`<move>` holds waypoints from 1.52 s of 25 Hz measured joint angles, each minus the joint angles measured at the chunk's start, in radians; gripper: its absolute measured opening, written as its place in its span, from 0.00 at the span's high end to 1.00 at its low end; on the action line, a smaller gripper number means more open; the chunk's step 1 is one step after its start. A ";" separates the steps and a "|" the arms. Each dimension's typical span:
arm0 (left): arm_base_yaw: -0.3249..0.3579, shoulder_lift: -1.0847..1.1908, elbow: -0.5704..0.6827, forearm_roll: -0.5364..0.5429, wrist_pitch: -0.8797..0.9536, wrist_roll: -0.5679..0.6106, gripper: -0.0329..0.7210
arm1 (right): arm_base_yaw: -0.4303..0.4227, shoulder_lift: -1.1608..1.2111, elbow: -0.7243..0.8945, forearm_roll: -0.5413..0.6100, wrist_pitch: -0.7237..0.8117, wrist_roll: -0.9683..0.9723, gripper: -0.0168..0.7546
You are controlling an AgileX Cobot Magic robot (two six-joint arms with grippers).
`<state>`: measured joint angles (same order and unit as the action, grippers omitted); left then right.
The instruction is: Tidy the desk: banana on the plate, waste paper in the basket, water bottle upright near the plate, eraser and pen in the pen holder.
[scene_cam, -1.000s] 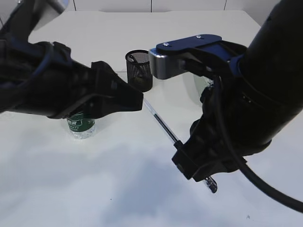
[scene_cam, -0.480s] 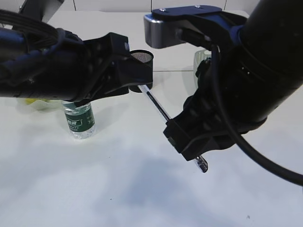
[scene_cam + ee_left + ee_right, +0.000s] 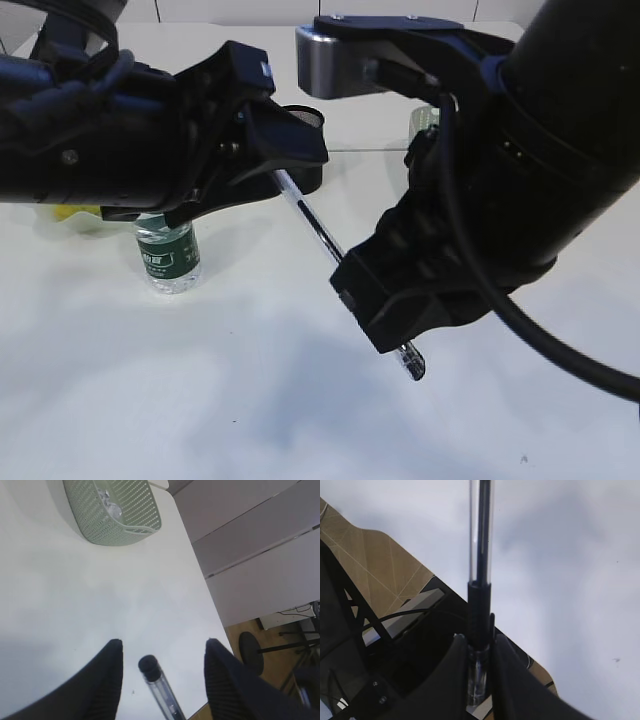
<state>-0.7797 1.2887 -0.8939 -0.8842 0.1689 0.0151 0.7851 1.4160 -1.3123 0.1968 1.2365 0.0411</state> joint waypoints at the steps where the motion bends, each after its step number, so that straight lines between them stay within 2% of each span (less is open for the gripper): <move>1: 0.000 0.002 0.000 -0.009 0.000 0.000 0.47 | 0.000 0.000 0.000 0.009 0.000 0.000 0.90; 10: 0.000 0.029 0.000 -0.052 -0.005 0.000 0.49 | 0.000 0.000 0.000 0.024 0.000 0.000 0.90; 12: 0.000 0.029 0.000 -0.052 -0.005 0.000 0.55 | 0.000 0.000 0.000 0.024 0.000 0.000 0.90; 18: 0.000 0.029 0.000 -0.052 -0.003 0.000 0.79 | 0.000 0.000 0.000 0.025 0.000 0.002 0.90; 23: -0.003 0.029 -0.003 -0.017 -0.006 -0.033 0.88 | 0.002 0.004 0.000 0.030 0.000 0.002 0.90; 27: -0.004 0.029 -0.009 0.041 -0.011 -0.056 0.89 | 0.002 0.008 0.000 0.031 -0.006 0.002 0.90; 33: -0.004 0.027 -0.009 0.064 -0.018 -0.064 0.89 | 0.002 0.011 -0.004 0.024 -0.008 0.004 0.90; 38: -0.004 0.025 -0.018 0.088 -0.051 -0.068 0.89 | 0.008 0.015 -0.047 -0.057 -0.004 0.035 0.89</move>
<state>-0.7841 1.3141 -0.9114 -0.7964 0.1174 -0.0533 0.7929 1.4308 -1.3589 0.1397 1.2327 0.0762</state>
